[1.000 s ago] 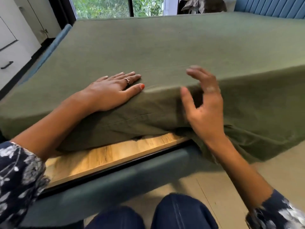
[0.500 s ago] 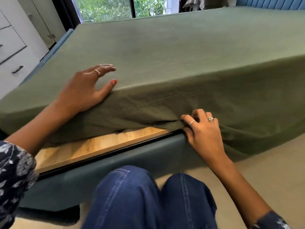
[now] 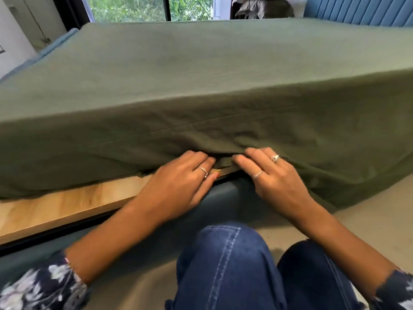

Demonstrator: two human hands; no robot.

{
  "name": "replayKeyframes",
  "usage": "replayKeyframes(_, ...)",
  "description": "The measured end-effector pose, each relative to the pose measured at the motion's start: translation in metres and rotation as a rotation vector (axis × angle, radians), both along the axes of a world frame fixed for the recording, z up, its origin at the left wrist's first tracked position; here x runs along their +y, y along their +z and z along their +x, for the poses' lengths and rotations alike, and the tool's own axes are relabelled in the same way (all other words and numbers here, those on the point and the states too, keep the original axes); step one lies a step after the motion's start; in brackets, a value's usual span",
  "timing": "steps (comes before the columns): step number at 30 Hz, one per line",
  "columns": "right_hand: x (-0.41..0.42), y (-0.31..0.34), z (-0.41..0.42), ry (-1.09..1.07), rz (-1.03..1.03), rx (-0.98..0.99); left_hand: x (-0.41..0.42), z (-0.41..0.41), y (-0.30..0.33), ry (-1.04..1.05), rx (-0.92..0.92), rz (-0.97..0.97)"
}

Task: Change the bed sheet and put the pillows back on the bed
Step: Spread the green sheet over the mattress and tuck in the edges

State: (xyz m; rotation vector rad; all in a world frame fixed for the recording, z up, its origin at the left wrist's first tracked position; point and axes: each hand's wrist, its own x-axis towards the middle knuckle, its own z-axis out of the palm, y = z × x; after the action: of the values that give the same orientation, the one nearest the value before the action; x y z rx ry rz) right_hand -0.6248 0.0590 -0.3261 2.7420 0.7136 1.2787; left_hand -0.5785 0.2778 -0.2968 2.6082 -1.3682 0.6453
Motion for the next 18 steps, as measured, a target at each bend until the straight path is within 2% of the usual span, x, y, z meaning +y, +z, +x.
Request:
replayKeyframes(4, 0.007, -0.014, -0.005, 0.004, 0.009, 0.201, -0.004, -0.012, -0.008, 0.114, 0.043, 0.076)
replayKeyframes(9, 0.017, 0.001, -0.013, -0.042, 0.176, 0.438, -0.012, -0.01, -0.01, 0.19, 0.142, 0.189)
replayKeyframes(14, 0.03, 0.031, 0.018, -0.293, 0.106, 0.636, -0.037, -0.002, 0.002, 0.294, 0.205, 0.172)
replayKeyframes(18, 0.03, 0.034, 0.035, -0.315, 0.044, 0.69, -0.036, 0.0, 0.0, 0.303, 0.197, 0.141)
